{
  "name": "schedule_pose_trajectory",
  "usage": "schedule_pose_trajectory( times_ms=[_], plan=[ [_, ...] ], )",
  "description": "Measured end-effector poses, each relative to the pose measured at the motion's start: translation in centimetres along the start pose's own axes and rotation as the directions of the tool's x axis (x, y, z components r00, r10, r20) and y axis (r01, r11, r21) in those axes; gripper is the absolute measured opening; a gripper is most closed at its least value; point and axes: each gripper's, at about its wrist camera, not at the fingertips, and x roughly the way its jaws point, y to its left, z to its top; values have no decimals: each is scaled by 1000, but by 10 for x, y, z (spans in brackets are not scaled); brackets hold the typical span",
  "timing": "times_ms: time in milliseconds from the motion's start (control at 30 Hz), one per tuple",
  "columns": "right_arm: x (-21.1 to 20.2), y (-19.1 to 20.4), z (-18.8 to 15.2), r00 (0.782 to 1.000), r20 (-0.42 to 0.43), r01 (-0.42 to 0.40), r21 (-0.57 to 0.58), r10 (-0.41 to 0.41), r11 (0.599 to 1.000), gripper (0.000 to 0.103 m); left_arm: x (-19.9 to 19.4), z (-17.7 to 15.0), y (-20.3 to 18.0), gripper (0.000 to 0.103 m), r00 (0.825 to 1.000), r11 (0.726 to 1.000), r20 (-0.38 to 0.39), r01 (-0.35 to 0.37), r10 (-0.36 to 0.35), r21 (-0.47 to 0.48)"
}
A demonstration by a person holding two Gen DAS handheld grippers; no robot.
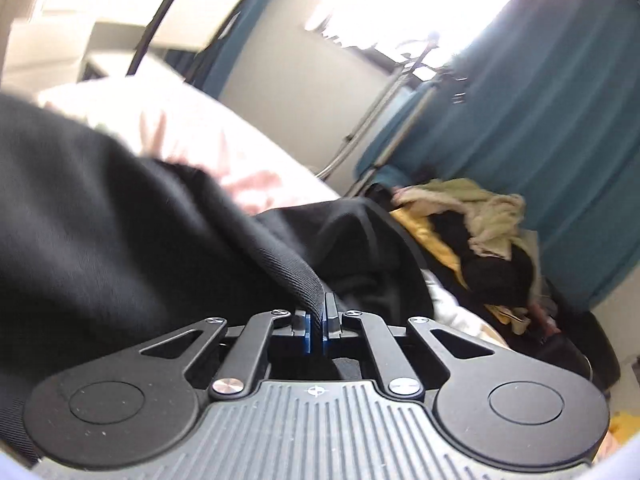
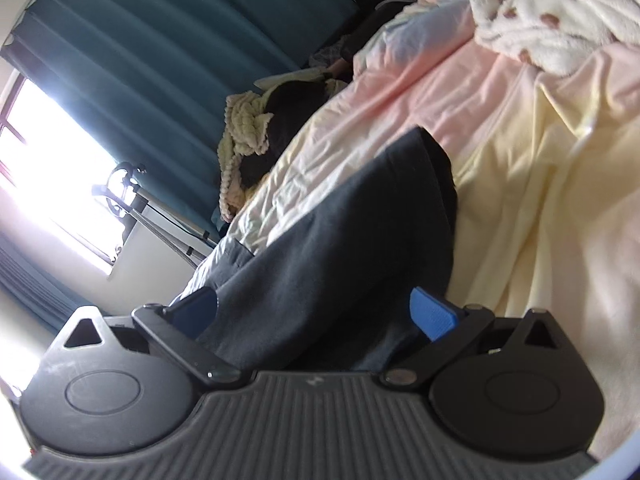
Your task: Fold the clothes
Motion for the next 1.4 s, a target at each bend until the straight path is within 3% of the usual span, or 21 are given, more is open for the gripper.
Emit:
schedule_pose_trajectory(
  times_ms=[167, 267, 333, 467, 700, 800, 867, 967, 1033, 1067, 1100, 1133, 1167, 1233, 1300, 1400],
  plan=[
    [-8, 12, -3, 999, 18, -40, -59, 41, 997, 103, -66, -1, 10, 5, 994, 994, -1, 105, -105, 10],
    [-14, 21, -5, 997, 27, -71, -103, 74, 992, 103, -110, -6, 15, 5, 990, 988, -18, 140, -139, 71],
    [-19, 29, -8, 994, 37, -93, -160, 101, 983, 103, -140, -15, 20, 5, 985, 980, -23, 170, -168, 108],
    [-27, 46, -15, 988, 19, -143, -262, 154, 954, 103, -189, -49, 38, 5, 971, 969, -75, 233, -227, 85],
    [-31, 84, -48, 950, -170, -311, -395, 264, 865, 103, -229, -141, 62, 5, 947, 932, -221, 281, -231, 228],
    [-32, 102, -65, 922, -257, -379, -445, 289, 812, 103, -232, -152, 64, 6, 953, 913, -206, 276, -221, 299],
    [-25, 113, -82, 906, -321, -408, -486, 276, 773, 103, -230, -150, 66, 6, 951, 913, -213, 280, -222, 296],
    [-7, 120, -104, 906, -370, -394, -549, 208, 737, 103, -226, -146, 66, 7, 948, 913, -236, 282, -216, 295],
    [8, 116, -119, 899, -416, -379, -581, 138, 720, 103, -228, -143, 69, 18, 944, 912, -253, 284, -211, 298],
    [15, 113, -126, 893, -438, -373, -597, 102, 710, 103, -229, -142, 68, 36, 942, 905, -272, 283, -199, 317],
    [21, 109, -133, 883, -466, -373, -611, 64, 698, 103, -230, -140, 68, 61, 939, 898, -289, 283, -188, 336],
    [27, 104, -140, 870, -492, -374, -627, 25, 684, 103, -233, -138, 68, 70, 937, 889, -299, 287, -182, 358],
    [26, 104, -149, 869, -495, -380, -676, -8, 632, 103, -238, -134, 70, 78, 938, 881, -291, 294, -191, 370],
    [24, 105, -166, 866, -495, -391, -760, -73, 519, 103, -246, -125, 74, 78, 941, 874, -261, 305, -216, 379],
    [20, 108, -170, 868, -487, -377, -778, -102, 503, 103, -247, -107, 78, 79, 952, 883, -223, 283, -210, 375],
    [19, 111, -167, 851, -511, -390, -770, -123, 506, 103, -226, -64, 81, 79, 963, 913, -201, 239, -180, 330]
  ],
)
